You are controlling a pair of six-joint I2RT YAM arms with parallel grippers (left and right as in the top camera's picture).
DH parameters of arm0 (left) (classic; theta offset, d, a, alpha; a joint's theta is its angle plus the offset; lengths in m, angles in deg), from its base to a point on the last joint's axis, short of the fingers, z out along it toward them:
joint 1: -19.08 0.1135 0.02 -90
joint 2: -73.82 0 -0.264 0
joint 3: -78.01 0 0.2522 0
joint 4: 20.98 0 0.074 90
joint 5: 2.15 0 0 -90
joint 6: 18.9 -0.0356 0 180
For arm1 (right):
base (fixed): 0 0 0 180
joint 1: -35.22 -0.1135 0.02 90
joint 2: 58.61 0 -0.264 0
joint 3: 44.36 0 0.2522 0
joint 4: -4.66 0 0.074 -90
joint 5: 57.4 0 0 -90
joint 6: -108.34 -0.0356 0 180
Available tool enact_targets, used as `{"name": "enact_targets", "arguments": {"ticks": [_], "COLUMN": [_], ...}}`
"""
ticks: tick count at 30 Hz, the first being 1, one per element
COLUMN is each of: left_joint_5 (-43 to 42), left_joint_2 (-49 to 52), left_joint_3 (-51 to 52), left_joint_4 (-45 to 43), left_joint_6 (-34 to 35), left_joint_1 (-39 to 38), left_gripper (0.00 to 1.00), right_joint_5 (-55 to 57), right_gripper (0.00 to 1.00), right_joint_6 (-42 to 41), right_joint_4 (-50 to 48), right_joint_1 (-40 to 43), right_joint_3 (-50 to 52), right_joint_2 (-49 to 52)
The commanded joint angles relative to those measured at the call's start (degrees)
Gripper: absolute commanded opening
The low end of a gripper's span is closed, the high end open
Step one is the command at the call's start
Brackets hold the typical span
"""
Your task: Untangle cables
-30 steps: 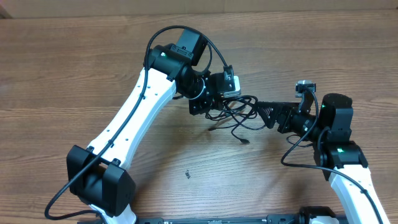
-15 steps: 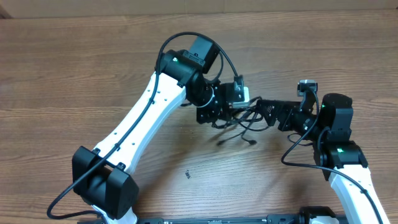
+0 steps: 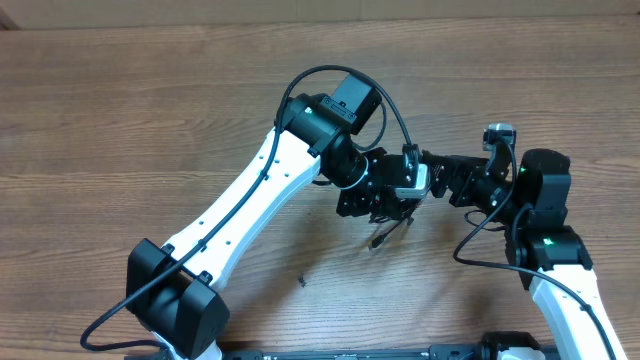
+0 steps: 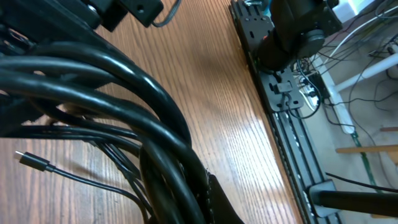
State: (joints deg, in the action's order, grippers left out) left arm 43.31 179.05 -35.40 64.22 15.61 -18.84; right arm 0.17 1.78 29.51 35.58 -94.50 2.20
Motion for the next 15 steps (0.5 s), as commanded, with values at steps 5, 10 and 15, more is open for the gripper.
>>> {"name": "enact_targets", "arguments": {"ticks": [5, 10, 15], "left_joint_5": [-8.24, -8.55, -1.77], "left_joint_2": [-1.49, -1.49, -1.49], "left_joint_3": [-0.24, -0.24, -0.24], "left_joint_4": [-0.87, 7.87, 18.53], "left_joint_6": [0.46, 0.39, 0.39], "left_joint_1": [-1.77, -2.03, -2.01], "left_gripper": [0.04, 0.04, 0.04], "right_joint_5": [2.32, 11.69, 25.33], "right_gripper": [0.81, 0.79, 0.79], "right_joint_6": [0.33, 0.33, 0.26], "right_joint_4": [-0.33, -0.5, -0.61], "right_joint_1": [-0.72, -0.7, -0.7], "right_joint_3": [-0.72, -0.72, -0.72], "right_joint_2": [0.07, 0.07, 0.07]}}
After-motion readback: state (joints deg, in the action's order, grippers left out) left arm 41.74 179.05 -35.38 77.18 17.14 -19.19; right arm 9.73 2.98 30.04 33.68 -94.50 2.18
